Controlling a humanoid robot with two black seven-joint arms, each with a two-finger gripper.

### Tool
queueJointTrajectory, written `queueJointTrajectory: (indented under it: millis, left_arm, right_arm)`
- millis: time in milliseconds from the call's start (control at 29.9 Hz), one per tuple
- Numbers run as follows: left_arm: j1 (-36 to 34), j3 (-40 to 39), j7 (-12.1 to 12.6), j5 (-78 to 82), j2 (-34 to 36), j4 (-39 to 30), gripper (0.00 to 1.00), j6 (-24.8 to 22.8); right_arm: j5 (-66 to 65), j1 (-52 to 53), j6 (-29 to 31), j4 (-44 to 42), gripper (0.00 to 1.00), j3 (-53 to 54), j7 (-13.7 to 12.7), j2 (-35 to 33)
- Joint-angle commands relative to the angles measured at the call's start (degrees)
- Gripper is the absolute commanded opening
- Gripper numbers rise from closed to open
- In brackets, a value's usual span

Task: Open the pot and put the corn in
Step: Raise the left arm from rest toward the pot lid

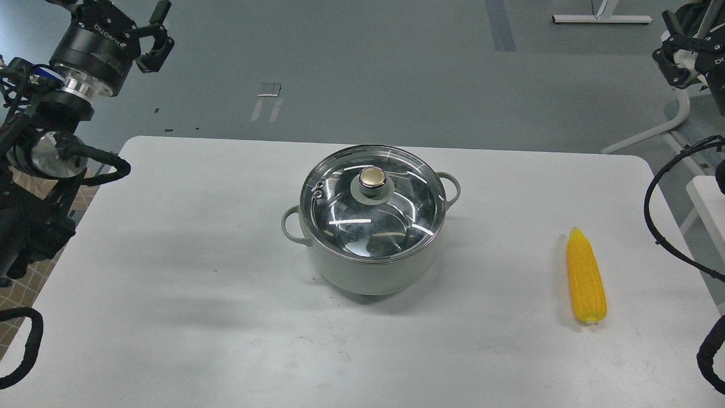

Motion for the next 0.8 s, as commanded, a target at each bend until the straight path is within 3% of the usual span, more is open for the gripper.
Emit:
queueJointTrajectory:
  millis: [0, 468, 769]
  left_arm:
    - [-0.3, 0.2, -0.1, 0.1, -0.3, -0.2, 0.98, 0.5]
    - [-6.1, 0.3, 0.4, 0.3, -0.5, 3.4, 0.98, -0.2]
    - [-6.1, 0.1, 0.3, -0.6, -2.0, 4.0, 0.98, 0.5]
  right_arm:
    - [0.1, -0.3, 0.0, 0.1, 1.0, 0.0, 0.0, 0.2]
    - [0.4, -0.5, 0.0, 0.1, 1.0, 0.0, -0.4, -0.3]
    - [0.6, -2.1, 0.0, 0.3, 1.0, 0.1, -0.4, -1.7]
